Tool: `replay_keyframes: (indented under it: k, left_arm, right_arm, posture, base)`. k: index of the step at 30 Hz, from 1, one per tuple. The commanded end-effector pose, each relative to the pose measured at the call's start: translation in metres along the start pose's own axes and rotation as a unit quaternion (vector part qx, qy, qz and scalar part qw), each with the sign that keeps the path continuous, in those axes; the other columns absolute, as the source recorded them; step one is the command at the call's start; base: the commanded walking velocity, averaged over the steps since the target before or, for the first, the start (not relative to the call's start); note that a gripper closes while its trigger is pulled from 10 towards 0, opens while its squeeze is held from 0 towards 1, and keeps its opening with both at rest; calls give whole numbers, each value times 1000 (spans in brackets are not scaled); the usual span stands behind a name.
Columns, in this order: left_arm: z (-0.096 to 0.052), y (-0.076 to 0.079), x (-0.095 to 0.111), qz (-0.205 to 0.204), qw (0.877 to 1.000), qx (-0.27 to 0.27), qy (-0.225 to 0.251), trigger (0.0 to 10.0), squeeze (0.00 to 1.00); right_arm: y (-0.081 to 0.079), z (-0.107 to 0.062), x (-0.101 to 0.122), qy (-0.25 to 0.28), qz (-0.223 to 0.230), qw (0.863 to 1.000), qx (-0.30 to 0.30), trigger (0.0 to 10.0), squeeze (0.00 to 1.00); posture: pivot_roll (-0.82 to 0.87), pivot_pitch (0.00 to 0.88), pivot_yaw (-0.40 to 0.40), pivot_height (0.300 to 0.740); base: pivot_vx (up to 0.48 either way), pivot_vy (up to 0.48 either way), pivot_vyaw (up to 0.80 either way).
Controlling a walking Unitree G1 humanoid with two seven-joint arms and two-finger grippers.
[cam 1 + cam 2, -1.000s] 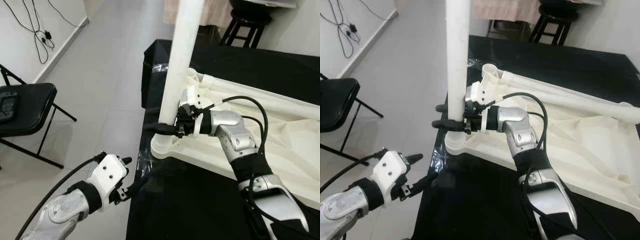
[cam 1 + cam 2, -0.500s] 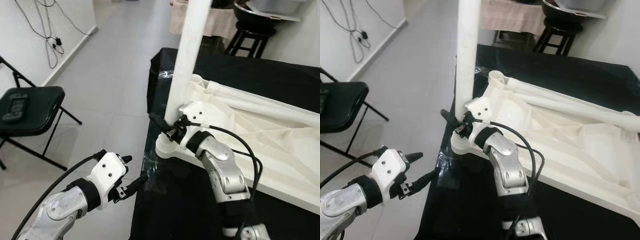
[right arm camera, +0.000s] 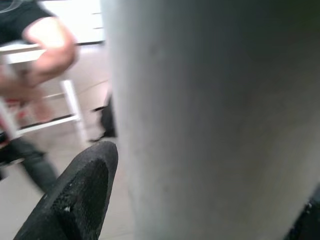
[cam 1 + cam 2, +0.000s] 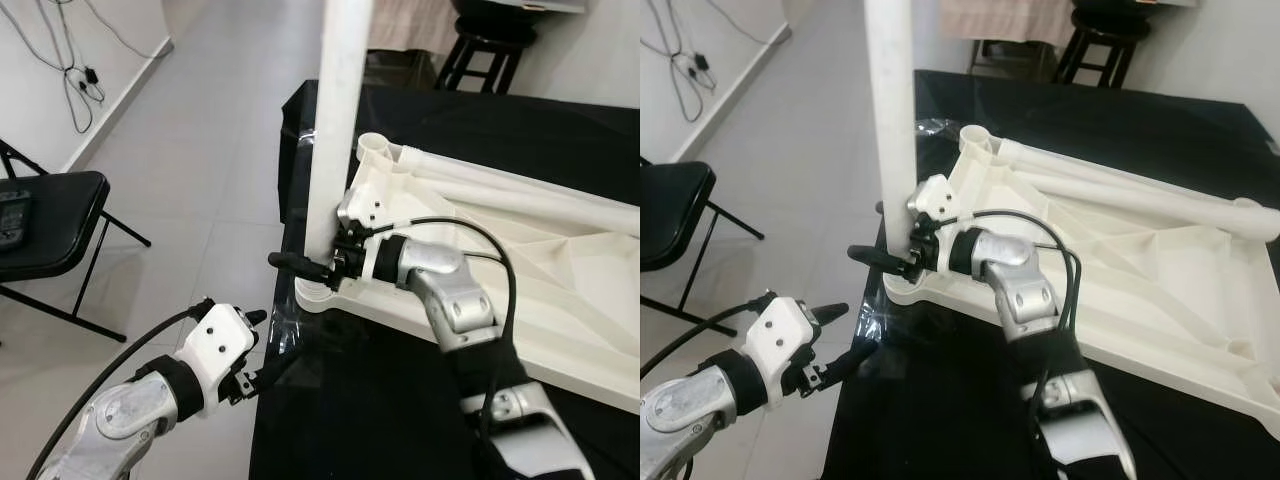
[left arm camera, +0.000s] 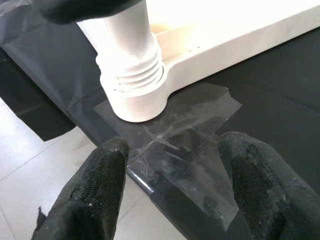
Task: Building children table
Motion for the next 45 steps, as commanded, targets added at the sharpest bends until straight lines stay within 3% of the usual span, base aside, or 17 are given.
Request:
replay_keyframes:
  k: [1, 5, 6, 7, 8, 9, 11, 22, 25, 30, 31, 32, 38, 39, 40, 41, 45]
  left_arm:
    - [-3, 0, -4, -2, 1000, 3, -10, 10000, 0]
    - [-4, 0, -3, -2, 1000, 5, -11, 10000, 0]
    - [-5, 0, -3, -4, 1000, 6, -10, 7020, 0]
    - [-6, 0, -4, -11, 1000, 5, -9, 0, 0]
    - [-6, 0, -4, -11, 1000, 5, -9, 0, 0]
    - [-8, 1, -4, -14, 1000, 3, -10, 0, 0]
    - [-9, 2, -4, -15, 1000, 2, -11, 0, 0]
    - [-14, 1, -5, -15, 1000, 4, -18, 0, 0]
    - [-22, -11, -2, 1, 999, 31, -19, 0, 0]
    - [-24, -16, -1, 6, 999, 41, -18, 0, 0]
    - [-25, -19, 0, 9, 999, 47, -18, 2039, 0]
    - [-24, -21, 1, 12, 999, 51, -15, 10000, 0]
    - [-20, -26, 6, 15, 998, 62, 1, 10000, 0]
    - [-21, -27, 6, 14, 998, 67, 2, 10000, 0]
    - [-21, -27, 6, 14, 998, 67, 2, 10000, 0]
    - [-22, -26, 5, 10, 998, 67, 3, 10000, 0]
    - [-20, -23, 5, 6, 998, 60, 7, 10000, 0]
  right_arm:
    - [-11, 11, -1, 5, 1, 997, 72, 10000, 0]
    - [-9, 12, 0, 6, 1, 995, 103, 10000, 0]
    - [-6, 13, 1, 4, 3, 994, 109, 10000, 0]
    - [-3, 13, 1, 3, 5, 994, 107, 10000, 0]
    - [-3, 13, 1, 3, 5, 994, 107, 10000, 0]
    - [-2, 11, -1, 1, 8, 994, 111, 2706, 0]
    - [-1, 8, -3, 0, 17, 993, 113, 0, 0]
    - [-4, -43, -47, -84, 56, 994, -32, 0, 0]
    - [-53, -77, -98, -244, 181, 878, -371, 0, 0]
    - [-76, -90, -102, -266, 214, 853, -395, 0, 0]
    - [-76, -95, -101, -274, 211, 851, -395, 0, 0]
    - [-71, -102, -101, -283, 194, 853, -393, 0, 0]
    - [-50, -113, -100, -302, 171, 851, -394, 0, 0]
    - [-35, -114, -96, -303, 154, 856, -389, 10000, 0]
    - [-35, -114, -96, -303, 154, 856, -389, 10000, 0]
    - [-17, -109, -83, -283, 142, 867, -384, 10000, 745]
    - [-2, -96, -65, -226, 125, 909, -328, 10000, 1000]
  posture:
    - [124, 188, -116, 740]
    - [130, 190, -117, 740]
    - [135, 192, -116, 740]
    - [136, 192, -115, 740]
    - [136, 192, -115, 740]
    - [144, 194, -114, 740]
    - [143, 194, -116, 740]
    - [124, 211, -121, 740]
    - [134, 226, -118, 740]
    - [131, 228, -107, 740]
    - [105, 212, -94, 740]
    - [107, 212, -95, 740]
    - [112, 206, -103, 740]
    - [116, 201, -105, 740]
    - [116, 201, -105, 740]
    - [116, 197, -106, 740]
    - [119, 195, -105, 740]
  base:
    - [0, 0, 0]
    - [0, 0, 0]
    - [0, 0, 0]
    - [0, 0, 0]
    - [0, 0, 0]
    - [0, 0, 0]
    - [0, 0, 0]
    - [0, 0, 0]
    - [0, 0, 0]
    - [0, 0, 0]
    - [0, 0, 0]
    - [0, 0, 0]
    - [0, 0, 0]
    - [0, 0, 0]
    - [0, 0, 0]
    - [0, 0, 0]
    - [0, 0, 0]
Point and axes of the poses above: a point about 5 cm out from each wrist's last joint towards the gripper, its own z axis pointing out of the wrist towards the gripper, its own x axis along the axis of the wrist's last joint, y = z × x, the point moved 2 cm from there along z, pointing out of the wrist towards the gripper, and after that the axes turned 12 degrees about -z, right-handed, at the moved point
